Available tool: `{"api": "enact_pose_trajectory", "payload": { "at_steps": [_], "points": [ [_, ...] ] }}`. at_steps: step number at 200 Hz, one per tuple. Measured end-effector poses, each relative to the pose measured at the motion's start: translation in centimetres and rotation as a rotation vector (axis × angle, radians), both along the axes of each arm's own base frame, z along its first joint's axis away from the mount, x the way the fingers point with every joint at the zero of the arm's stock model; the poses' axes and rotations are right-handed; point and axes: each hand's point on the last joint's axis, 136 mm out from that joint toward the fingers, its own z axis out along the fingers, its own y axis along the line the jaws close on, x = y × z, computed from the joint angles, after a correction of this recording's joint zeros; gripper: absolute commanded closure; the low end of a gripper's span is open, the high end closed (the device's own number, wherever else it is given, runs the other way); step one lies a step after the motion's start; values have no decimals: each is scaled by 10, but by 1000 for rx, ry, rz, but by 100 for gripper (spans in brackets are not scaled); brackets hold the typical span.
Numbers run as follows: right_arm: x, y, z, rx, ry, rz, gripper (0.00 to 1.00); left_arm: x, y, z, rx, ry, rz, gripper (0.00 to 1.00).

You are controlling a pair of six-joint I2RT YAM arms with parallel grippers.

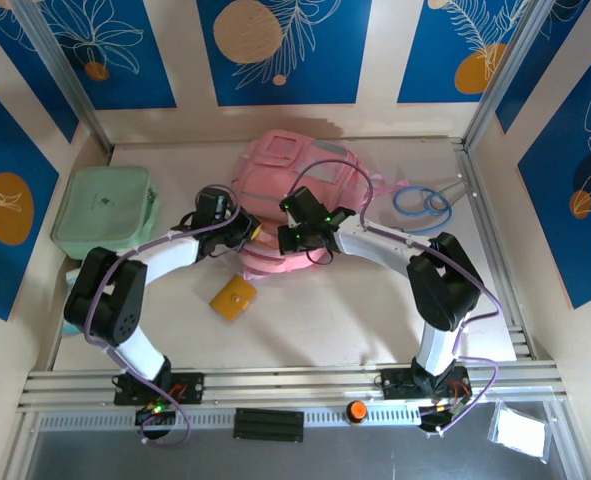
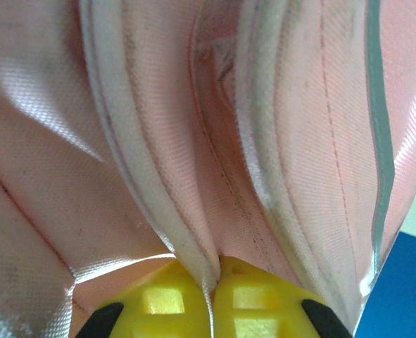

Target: Pack the student bag

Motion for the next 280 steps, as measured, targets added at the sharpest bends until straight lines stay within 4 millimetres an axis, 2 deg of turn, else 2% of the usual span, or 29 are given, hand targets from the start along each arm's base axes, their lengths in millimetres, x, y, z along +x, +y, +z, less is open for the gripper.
{"api": "enact_pose_trajectory", "payload": {
  "at_steps": [63,129,158,197,237,263,280],
  "points": [
    [5,-55,-2,-125,-55,-95,100,0,7,5,32,-27,-9,100],
    [12,-72,-2,-178,-78,-54,100,1,10,8,50,-45,-25,100],
    [21,-86,-1,-213,-97,-34,100,2,14,7,69,-51,-40,100],
    [44,-110,8,-275,-159,-29,100,2,24,5,96,-51,-61,100],
    [83,-130,20,-284,-173,-74,92,3,24,7,119,-61,-107,100],
    [109,-147,17,-285,-139,-154,85,2,24,6,125,-62,-125,100],
    [119,-159,17,-270,-105,-225,83,2,23,8,124,-68,-137,100]
  ]
}}
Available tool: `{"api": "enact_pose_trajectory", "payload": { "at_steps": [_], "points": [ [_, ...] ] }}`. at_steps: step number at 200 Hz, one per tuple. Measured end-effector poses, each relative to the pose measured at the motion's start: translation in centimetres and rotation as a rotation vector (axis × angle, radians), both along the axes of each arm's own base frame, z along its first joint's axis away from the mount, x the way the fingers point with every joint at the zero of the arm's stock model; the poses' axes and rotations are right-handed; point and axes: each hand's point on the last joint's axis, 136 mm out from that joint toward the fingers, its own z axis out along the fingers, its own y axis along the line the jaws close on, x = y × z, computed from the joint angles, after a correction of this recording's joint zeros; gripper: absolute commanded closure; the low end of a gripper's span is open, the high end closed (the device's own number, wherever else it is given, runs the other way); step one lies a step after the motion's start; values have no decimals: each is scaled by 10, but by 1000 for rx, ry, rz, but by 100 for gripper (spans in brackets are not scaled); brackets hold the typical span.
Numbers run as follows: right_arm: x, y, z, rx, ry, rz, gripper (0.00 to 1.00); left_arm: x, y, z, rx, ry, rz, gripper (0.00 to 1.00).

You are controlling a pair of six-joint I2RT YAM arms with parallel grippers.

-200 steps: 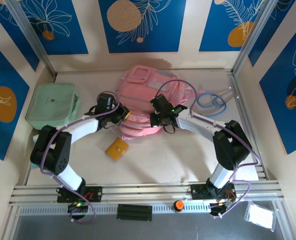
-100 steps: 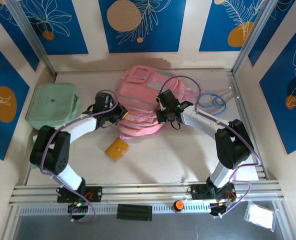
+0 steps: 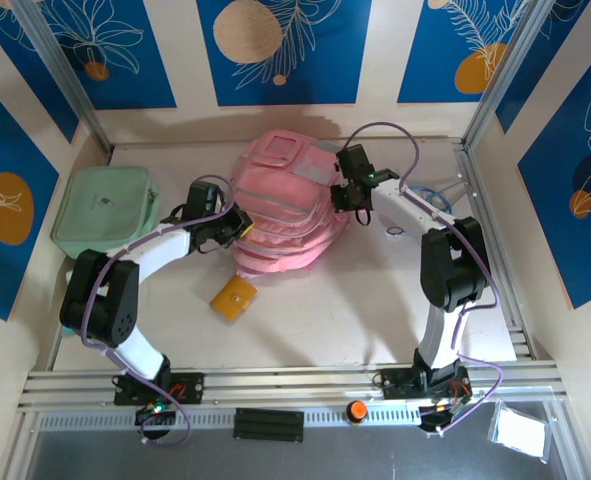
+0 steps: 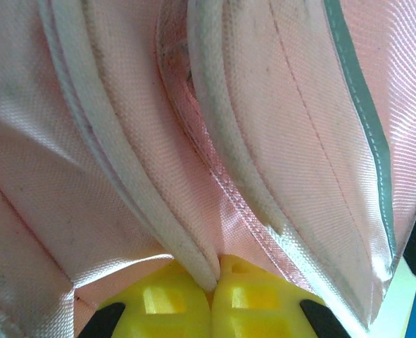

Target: Pack the student bag

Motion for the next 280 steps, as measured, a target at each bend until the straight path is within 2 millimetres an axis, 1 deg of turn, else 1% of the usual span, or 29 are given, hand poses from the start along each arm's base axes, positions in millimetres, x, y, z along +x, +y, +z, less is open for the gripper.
{"api": "enact_pose_trajectory", "payload": {
  "at_steps": [12,23,38,45,54,69,87,102,116,127,151,170,182,207,224,247,263,280],
  "points": [
    [0,-3,1,23,16,-32,82,0,-2,3,-7,-4,-9,100],
    [-1,-3,2,47,27,-51,79,0,-3,3,-10,-6,-16,100],
    [-3,-2,2,79,40,-67,72,0,-2,3,-9,-5,-20,100],
    [-4,-3,4,95,39,-74,68,0,-1,3,-7,-6,-20,99],
    [-9,-5,7,122,40,-92,60,0,0,2,-5,-6,-20,96],
    [-24,-10,18,166,35,-103,49,1,2,2,-2,-8,-21,87],
    [-40,-11,38,235,4,-107,41,1,2,3,5,-19,-34,76],
    [-51,-7,53,296,-22,-90,37,0,2,2,12,-26,-45,70],
    [-59,0,62,355,-35,-65,35,-1,2,2,22,-32,-56,65],
    [-63,7,63,398,-30,-43,34,-3,3,3,29,-39,-64,62],
    [-68,24,58,484,13,0,31,-13,8,8,43,-67,-73,55],
    [-65,38,52,538,51,29,31,-21,10,13,42,-97,-76,51],
    [-59,47,47,557,77,42,31,-25,9,15,36,-115,-83,49],
    [-41,67,40,574,101,64,30,-28,-3,17,17,-152,-110,46],
    [-28,77,39,581,103,79,30,-30,-17,25,-11,-188,-141,46],
    [-14,87,38,583,98,89,30,-28,-33,32,-49,-227,-172,46],
    [-6,90,35,581,100,89,30,-25,-42,31,-70,-225,-183,46],
    [-2,91,30,577,114,85,30,-20,-46,27,-82,-218,-184,46]
  ]
}}
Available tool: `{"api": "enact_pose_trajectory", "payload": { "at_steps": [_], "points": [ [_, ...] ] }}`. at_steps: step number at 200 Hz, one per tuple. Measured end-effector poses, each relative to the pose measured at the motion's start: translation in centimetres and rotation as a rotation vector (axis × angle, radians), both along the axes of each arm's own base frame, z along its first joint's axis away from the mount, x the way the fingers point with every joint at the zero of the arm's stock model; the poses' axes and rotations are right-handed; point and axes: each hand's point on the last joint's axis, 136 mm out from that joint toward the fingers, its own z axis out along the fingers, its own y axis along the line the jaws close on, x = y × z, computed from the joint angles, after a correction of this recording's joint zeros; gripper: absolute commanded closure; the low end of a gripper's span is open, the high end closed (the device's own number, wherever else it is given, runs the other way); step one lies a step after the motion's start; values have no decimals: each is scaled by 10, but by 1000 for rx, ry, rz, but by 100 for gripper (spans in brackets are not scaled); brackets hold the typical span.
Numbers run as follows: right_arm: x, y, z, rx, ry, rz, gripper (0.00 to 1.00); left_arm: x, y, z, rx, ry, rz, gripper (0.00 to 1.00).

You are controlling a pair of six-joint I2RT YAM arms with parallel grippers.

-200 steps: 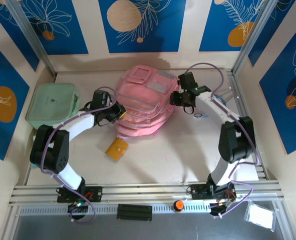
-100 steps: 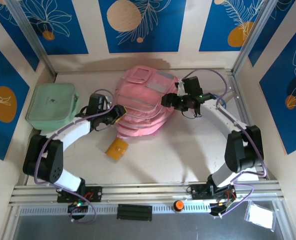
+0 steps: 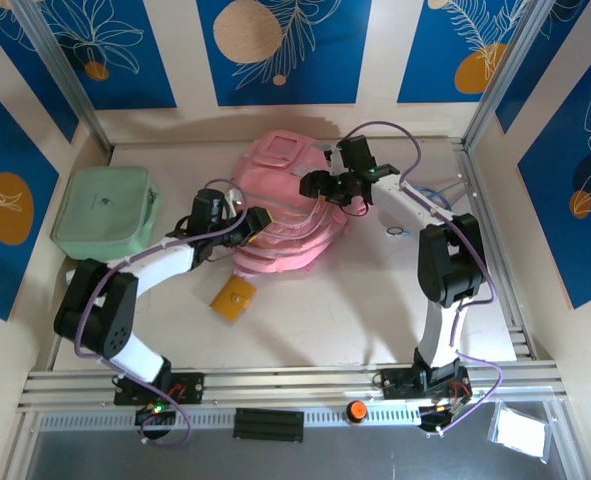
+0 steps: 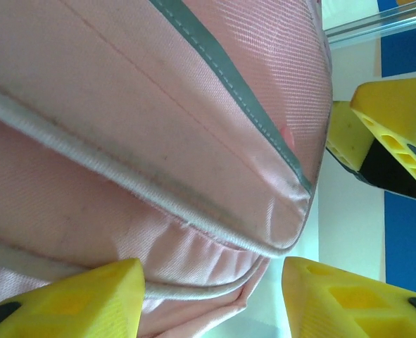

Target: Pack the student bag

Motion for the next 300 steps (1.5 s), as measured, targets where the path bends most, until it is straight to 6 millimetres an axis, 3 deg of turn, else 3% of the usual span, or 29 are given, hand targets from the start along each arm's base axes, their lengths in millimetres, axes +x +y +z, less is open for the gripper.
{"api": "enact_pose_trajectory", "payload": {
  "at_steps": [57,106,153,187,214,235,300],
  "points": [
    [-9,8,-10,-33,7,65,30,15,-17,8,-64,-10,-12,46],
    [-55,11,-19,-30,46,144,30,21,-23,5,-78,4,-24,46],
    [-89,15,-14,-15,50,215,32,26,-26,11,-88,-6,-28,46],
    [-86,11,-16,-66,13,209,41,26,-26,11,-86,-3,-28,46],
    [-79,3,-20,-126,-17,190,57,25,-26,11,-85,0,-28,46],
    [-78,1,-22,-162,-36,188,64,25,-26,11,-84,0,-28,46],
    [-83,5,-36,-243,-31,196,75,25,-26,11,-83,3,-29,46]
  ]
}}
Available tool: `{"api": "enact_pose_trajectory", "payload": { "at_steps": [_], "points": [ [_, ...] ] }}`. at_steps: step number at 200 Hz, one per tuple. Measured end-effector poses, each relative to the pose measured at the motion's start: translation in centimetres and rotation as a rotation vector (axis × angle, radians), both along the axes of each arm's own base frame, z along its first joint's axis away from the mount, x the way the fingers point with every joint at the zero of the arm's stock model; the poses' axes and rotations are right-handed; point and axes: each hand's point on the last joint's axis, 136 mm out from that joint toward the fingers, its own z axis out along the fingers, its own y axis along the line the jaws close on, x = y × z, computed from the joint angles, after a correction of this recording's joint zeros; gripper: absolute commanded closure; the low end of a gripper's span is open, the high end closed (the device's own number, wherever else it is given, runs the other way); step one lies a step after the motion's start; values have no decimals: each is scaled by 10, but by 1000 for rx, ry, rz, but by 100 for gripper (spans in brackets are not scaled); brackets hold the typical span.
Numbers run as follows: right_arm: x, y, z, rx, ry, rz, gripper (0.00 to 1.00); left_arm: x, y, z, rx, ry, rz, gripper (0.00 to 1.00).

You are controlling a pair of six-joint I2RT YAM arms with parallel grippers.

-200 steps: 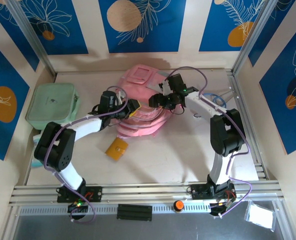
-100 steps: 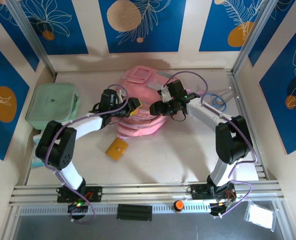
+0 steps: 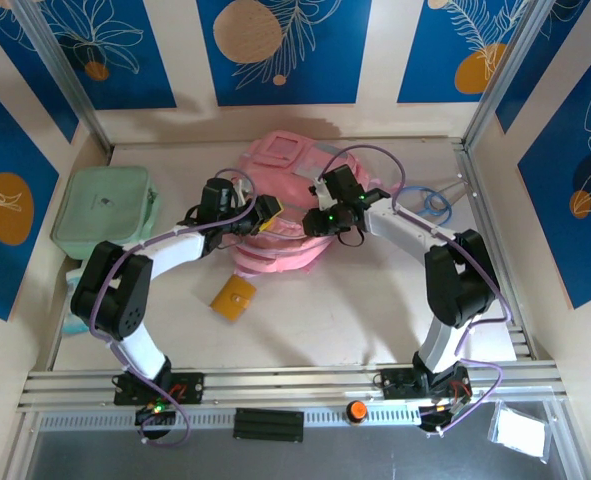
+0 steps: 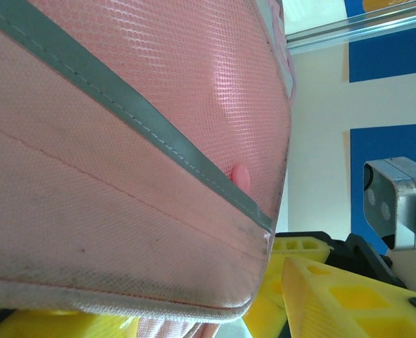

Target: Pack the student bag

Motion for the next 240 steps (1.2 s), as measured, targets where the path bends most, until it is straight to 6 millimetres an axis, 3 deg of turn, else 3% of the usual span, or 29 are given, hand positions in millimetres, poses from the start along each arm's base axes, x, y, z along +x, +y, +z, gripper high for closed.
{"api": "enact_pose_trajectory", "payload": {
  "at_steps": [36,75,123,158,213,240],
  "points": [
    [3,-4,-3,-18,1,-31,80,0,0,0,0,0,-1,45],
    [5,-8,-5,-41,-2,-57,100,0,0,0,0,1,-1,45],
    [3,-5,-4,-68,-33,-28,100,0,0,0,-3,10,3,45],
    [-12,0,1,-72,-66,45,100,2,-2,1,-10,26,8,45],
    [-32,29,5,-47,-101,172,100,3,-3,-4,-17,56,12,46],
    [-30,44,4,-38,-94,188,100,4,-3,-7,-20,68,17,46]
  ]
}}
